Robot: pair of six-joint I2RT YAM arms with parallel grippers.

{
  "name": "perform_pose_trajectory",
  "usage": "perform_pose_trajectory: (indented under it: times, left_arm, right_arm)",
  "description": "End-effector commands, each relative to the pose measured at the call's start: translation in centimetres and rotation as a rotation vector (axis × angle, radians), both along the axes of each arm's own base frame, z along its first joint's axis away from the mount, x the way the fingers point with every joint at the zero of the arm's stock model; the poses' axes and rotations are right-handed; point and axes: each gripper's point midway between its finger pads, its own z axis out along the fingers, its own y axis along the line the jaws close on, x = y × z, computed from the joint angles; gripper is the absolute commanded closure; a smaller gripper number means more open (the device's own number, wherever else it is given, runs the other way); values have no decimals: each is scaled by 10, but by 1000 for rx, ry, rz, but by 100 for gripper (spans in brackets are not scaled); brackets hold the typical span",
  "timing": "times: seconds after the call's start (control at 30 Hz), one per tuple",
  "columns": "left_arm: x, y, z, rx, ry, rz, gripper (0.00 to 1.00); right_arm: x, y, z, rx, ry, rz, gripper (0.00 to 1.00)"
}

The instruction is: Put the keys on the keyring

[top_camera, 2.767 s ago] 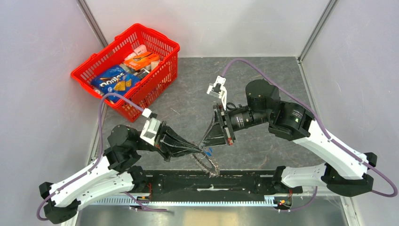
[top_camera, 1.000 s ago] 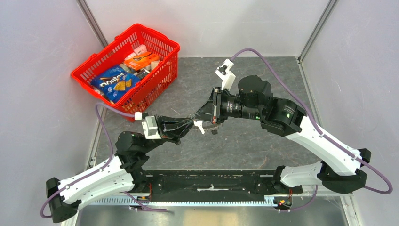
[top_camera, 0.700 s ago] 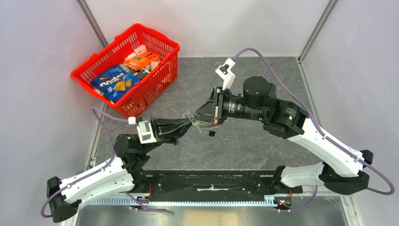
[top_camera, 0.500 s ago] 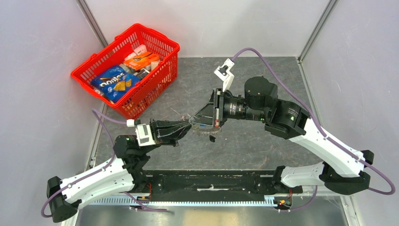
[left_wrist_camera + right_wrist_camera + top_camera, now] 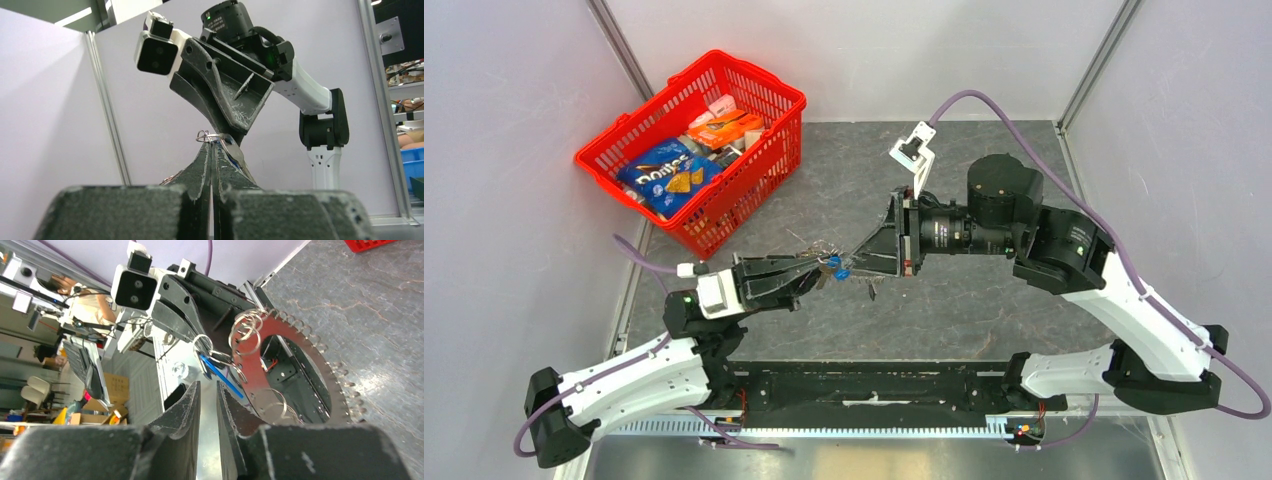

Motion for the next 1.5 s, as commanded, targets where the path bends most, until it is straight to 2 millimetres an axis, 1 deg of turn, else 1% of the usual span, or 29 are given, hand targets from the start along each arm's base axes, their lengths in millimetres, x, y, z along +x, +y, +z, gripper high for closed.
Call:
perform_pose_trajectory:
  times: [0.0,0.1,0.23,0.3,0.4,0.5,0.6,0.7,0.77,0.9,1.03,1.17,1.27,1.47]
  left_arm:
    - [-23,23,34,-141,-120,-26,98]
    - [-28,26,36,-155,-134,-44,98]
    - [-35,28,38,-166,-143,-79,98]
    - [-39,30,40,-175,-144,-101,98]
    - [-42,32,40,-175,-131,-132,98]
    - [-44,34,39,-169,-99,-153,98]
    - [-48,40,38,-173,-82,-173,98]
    - [-51,42,37,-170,-70,-191,98]
    - [-52,42,37,-169,-63,-202,98]
    - [-53,40,36,-165,-47,-226,98]
    - [-53,35,35,-147,-23,-254,98]
    - [-52,31,31,-136,3,-279,98]
    - [-51,30,29,-135,13,-286,98]
    - [-52,31,29,-134,13,-293,98]
  right_arm:
    - [-18,-23,18,7,-90,56,75]
    - [-21,-32,25,12,-136,62,74]
    - [-22,-40,31,-7,-235,80,70]
    - [-23,-40,32,-24,-301,122,66]
    - [-27,-38,34,-44,-391,200,65]
    - [-30,-40,32,-59,-527,278,60]
    - [-30,-36,27,-66,-634,346,55]
    - [-29,-31,23,-74,-715,409,53]
    - [-26,-28,26,-67,-774,422,53]
    - [-26,-24,33,-33,-881,466,53]
    - [-37,-23,39,26,-933,538,45]
    - [-42,-18,44,79,-962,571,44]
    - [-41,-10,47,100,-970,588,44]
    - [-32,7,52,111,-987,587,44]
